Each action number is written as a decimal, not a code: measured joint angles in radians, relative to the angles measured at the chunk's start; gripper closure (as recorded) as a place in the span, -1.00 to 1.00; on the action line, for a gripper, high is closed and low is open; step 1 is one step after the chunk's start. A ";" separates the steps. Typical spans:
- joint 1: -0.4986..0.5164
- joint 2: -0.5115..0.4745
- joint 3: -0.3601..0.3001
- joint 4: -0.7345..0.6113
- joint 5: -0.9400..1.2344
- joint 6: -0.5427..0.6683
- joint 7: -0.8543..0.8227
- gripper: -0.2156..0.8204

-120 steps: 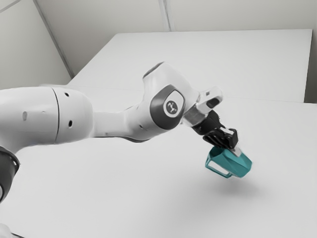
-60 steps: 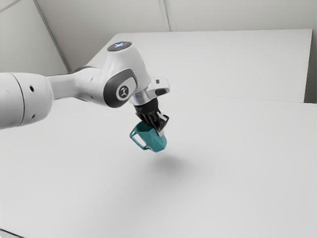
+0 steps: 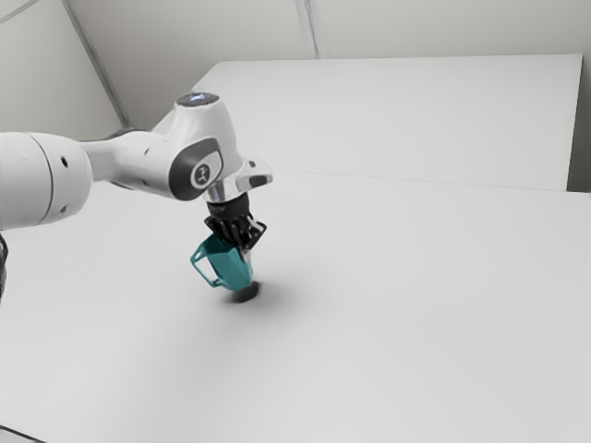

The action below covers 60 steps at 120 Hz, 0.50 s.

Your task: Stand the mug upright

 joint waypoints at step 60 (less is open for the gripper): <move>0.016 0.062 -0.016 0.006 -0.038 0.079 0.008 0.86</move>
